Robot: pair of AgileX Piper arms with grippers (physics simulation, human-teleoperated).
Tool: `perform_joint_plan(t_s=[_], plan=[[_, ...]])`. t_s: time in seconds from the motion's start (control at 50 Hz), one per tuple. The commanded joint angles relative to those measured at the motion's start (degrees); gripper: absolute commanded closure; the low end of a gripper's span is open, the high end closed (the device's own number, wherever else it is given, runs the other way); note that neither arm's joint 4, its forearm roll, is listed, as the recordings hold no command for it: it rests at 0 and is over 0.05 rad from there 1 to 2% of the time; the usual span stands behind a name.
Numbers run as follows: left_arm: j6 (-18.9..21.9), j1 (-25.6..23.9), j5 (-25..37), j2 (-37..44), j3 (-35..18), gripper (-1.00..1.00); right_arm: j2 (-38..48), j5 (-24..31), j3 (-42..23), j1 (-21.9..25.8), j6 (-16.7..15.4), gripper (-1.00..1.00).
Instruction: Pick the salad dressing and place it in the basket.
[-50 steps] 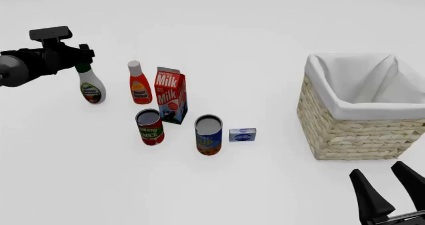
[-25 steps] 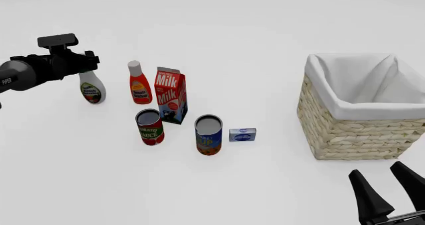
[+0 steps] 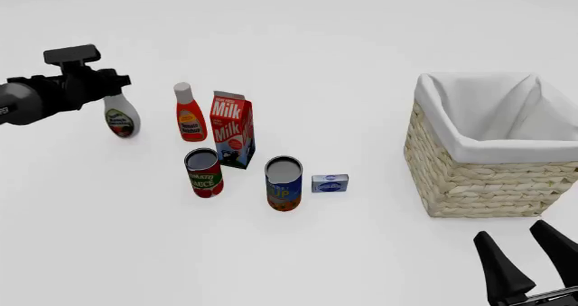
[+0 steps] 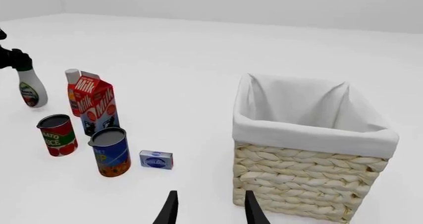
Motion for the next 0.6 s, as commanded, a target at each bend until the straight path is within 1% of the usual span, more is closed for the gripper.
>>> perform_joint_plan(t_s=[0.02, 0.1, 0.14, 0.18, 0.24, 0.26, 0.3, 0.38, 0.4, 0.42, 0.46, 0.48, 0.5, 0.6], plan=[[2.0, 0.66, -1.72, -3.52, 1.62, 1.0, 0.0, 0.09, 0.0, 0.07, 0.08, -1.0], [2.24, 0.81, -0.86, -6.46, 0.92, 1.0, 0.0, -0.02, 0.0, 0.1, -0.07, -1.0], [1.21, -0.21, -0.18, -8.4, 0.71, 1.0, 0.0, -0.14, 0.0, 0.13, 0.1, -1.0], [2.43, -0.45, 0.21, -9.9, 0.52, 1.0, 0.0, -0.16, 0.0, 0.18, 0.04, -1.0], [1.7, -1.29, 1.14, -11.72, 0.06, 1.0, 0.0, -0.24, -0.01, 0.42, 0.16, -1.0], [2.0, -1.66, 1.61, -12.51, -0.06, 1.0, 0.0, -0.29, 0.0, 0.48, 0.07, -1.0], [2.14, -3.59, 3.03, -14.4, -0.27, 1.0, 0.0, -0.3, 0.0, 0.46, 0.14, -1.0], [3.6, -7.69, 3.45, -20.22, 1.75, 1.0, 0.0, -0.29, 0.0, 0.59, 0.05, -1.0], [3.6, -7.69, 3.45, -20.22, 1.75, 1.0, 0.0, -0.29, 0.0, 0.59, 0.05, -1.0], [3.9, -9.89, 2.63, -23.14, 3.22, 1.0, 0.0, -0.34, 0.0, 0.68, 0.06, -1.0], [3.52, -12.35, 3.84, -25.36, 3.39, 1.0, 0.0, -0.51, -0.01, 0.77, 0.13, -1.0], [5.5, -13.07, 4.8, -26.22, 3.1, 1.0, 0.0, -0.55, -0.01, 0.83, 0.16, -1.0], [6.02, -14.1, 4.35, -27.75, 3.88, 1.0, 0.0, -0.6, 0.0, 0.85, 0.11, -1.0], [7.12, -19.59, 6.19, -32.84, 4.58, 1.0, 0.0, -0.58, 0.0, 1.09, 0.24, -1.0]])
